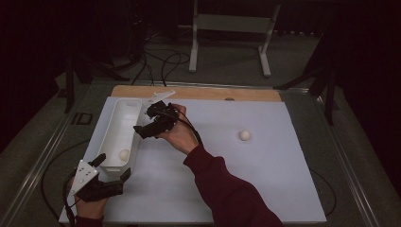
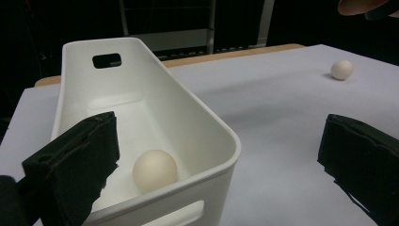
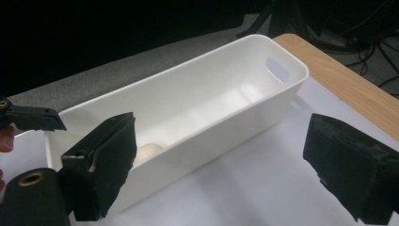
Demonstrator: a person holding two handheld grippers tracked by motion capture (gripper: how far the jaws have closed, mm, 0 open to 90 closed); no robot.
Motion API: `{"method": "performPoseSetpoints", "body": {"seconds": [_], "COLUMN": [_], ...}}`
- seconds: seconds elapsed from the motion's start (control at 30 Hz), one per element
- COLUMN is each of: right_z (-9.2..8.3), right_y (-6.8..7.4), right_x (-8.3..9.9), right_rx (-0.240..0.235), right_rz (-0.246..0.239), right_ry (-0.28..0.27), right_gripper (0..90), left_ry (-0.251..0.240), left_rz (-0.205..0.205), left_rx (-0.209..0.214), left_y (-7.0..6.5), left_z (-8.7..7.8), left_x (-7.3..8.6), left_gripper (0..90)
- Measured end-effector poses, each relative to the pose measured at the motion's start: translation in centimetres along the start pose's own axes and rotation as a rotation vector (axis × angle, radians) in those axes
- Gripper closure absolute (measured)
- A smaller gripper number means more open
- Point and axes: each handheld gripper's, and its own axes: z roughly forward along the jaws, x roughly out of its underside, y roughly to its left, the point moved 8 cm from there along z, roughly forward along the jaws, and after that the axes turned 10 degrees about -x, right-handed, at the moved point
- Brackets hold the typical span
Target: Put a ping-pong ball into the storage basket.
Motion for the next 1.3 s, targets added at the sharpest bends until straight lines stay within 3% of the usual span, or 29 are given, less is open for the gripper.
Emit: {"method": "performPoseSetpoints", "body": {"seconds": [0.5,1.3], "right_z": [-2.0,-3.8], "right_y": [-1.8,-4.3], "right_x": [1.0,3.6], "right_rx": [0.046,0.099], "right_rz": [0.035,0.088], "right_ry": [-0.008,-0.001], "right_gripper": [9.8,9.9], "left_ry": [0.0,0.001], "left_rz": [0.003,0.001], "left_rx": [-0.003,-0.004], "left_y": [0.0,-0.1], "left_z": [0.0,0.0], "left_x": [0.0,0.0], "left_gripper": [0.1,0.1]}}
